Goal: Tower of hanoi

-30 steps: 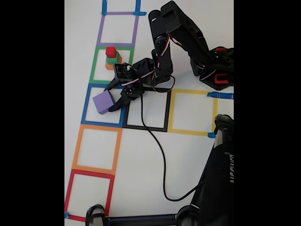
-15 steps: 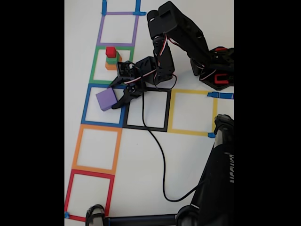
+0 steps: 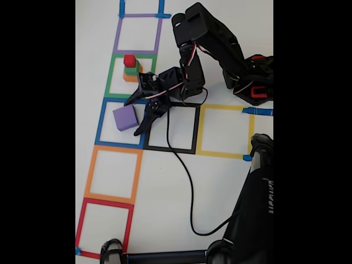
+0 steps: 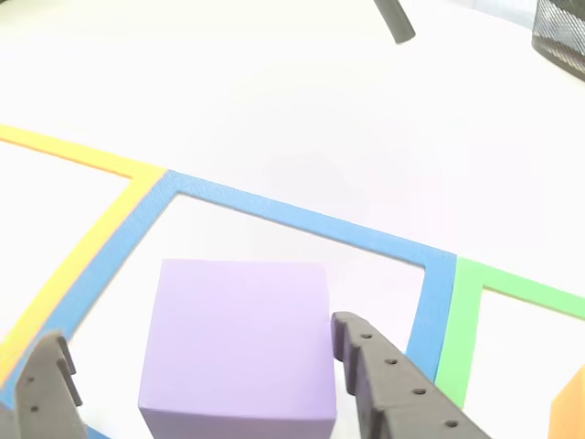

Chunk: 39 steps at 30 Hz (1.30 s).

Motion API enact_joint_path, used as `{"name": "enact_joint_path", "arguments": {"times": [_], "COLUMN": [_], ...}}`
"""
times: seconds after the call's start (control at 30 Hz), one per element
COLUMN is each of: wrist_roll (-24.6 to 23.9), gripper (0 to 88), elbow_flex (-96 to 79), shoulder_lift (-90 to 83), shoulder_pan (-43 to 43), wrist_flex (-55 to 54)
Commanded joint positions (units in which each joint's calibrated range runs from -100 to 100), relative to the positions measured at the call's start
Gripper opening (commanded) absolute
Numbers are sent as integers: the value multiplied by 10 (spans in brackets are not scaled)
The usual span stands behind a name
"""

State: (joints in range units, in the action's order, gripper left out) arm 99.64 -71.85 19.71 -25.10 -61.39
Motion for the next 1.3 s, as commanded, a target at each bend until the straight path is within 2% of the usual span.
{"name": "enact_joint_path", "arguments": {"times": [0.0, 0.17, 0.33, 0.5, 0.7, 0.87, 1.1, 1.27], "wrist_roll": [4, 4, 4, 4, 4, 4, 4, 4], "gripper": [230, 90, 1, 0, 0, 0, 0, 0], "elbow_flex": [-2, -21, -40, -61, -47, 82, 438, 658], "shoulder_lift": [-83, -187, -306, -485, -753, -883, -870, -819], "shoulder_pan": [-22, -11, 4, 29, 78, 122, 187, 241], "wrist_flex": [-1, 75, 160, 329, 657, 963, 1350, 1510]}}
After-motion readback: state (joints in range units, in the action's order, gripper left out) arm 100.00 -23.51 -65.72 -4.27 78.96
